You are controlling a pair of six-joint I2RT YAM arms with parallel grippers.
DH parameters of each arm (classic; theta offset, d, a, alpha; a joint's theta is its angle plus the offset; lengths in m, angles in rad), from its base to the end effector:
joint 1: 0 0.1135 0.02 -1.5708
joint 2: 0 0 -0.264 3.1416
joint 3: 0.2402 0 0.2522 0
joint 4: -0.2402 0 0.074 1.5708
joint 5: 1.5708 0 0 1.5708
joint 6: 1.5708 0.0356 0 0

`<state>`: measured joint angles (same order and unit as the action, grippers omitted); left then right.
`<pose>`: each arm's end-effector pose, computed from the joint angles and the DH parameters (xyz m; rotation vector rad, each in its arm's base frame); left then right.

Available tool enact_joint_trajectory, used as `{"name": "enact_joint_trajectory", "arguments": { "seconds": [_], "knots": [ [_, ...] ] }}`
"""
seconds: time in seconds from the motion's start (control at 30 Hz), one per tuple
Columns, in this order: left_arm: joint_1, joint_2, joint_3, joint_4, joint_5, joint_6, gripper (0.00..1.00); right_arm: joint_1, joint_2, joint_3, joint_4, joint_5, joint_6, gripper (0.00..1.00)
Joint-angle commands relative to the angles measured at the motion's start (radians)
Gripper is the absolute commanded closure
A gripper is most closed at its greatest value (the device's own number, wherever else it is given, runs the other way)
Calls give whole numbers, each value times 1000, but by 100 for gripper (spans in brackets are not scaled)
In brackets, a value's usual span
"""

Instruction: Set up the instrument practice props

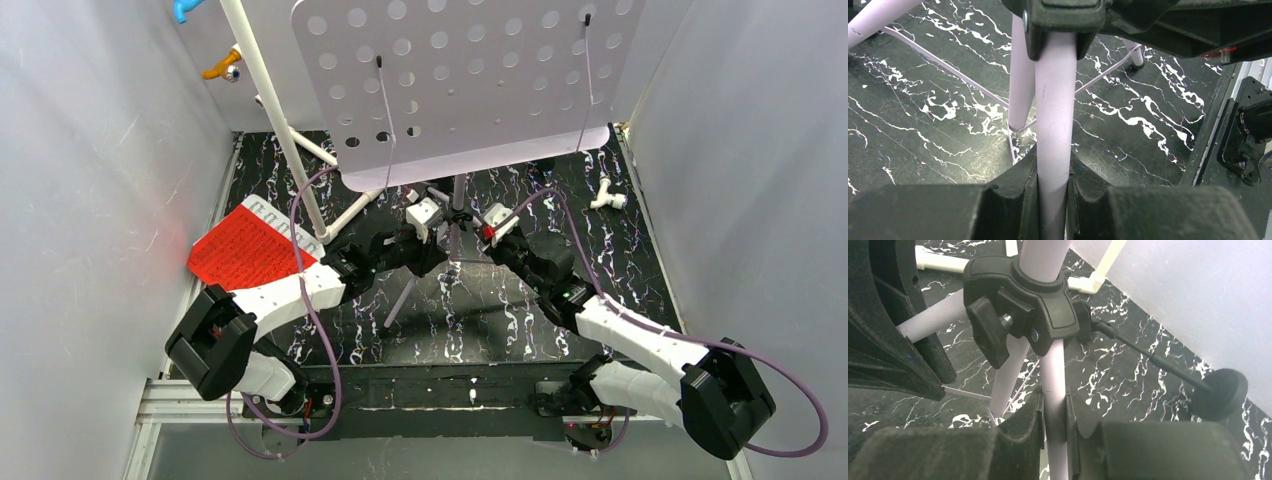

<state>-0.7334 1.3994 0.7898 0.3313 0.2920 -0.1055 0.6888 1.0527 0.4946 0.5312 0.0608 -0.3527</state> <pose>0.2265 -0.2179 0.2529 0.7925 1.7538 -0.8445 0.1854 0.1498 0.2611 -0.7554 1.4124 0.2127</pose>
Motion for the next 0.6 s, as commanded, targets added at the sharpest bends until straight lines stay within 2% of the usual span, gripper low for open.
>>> {"name": "enact_joint_trajectory", "arguments": {
  "seconds": [0.0, 0.1, 0.13, 0.17, 0.27, 0.47, 0.57],
  "knots": [
    [9, 42, -65, -57, -102, -26, 100, -26, -19, 69, -210, 182, 182, 84],
    [8, 62, -50, -51, -95, -42, 100, -26, -10, 172, -388, 185, 291, 47],
    [8, 64, -47, -51, -96, -44, 100, -22, -14, 201, -444, 166, 308, 21],
    [9, 66, -43, -51, -95, -48, 100, -19, -23, 223, -511, 141, 323, 4],
    [7, 81, -26, -53, -100, -61, 100, -11, -62, 286, -656, 88, 402, 2],
    [0, 113, -1, -68, -136, -67, 100, 11, -58, 461, -977, 97, 723, 2],
    [-5, 126, 7, -72, -141, -67, 100, 77, -113, 451, -913, 49, 800, 2]
  ]
}}
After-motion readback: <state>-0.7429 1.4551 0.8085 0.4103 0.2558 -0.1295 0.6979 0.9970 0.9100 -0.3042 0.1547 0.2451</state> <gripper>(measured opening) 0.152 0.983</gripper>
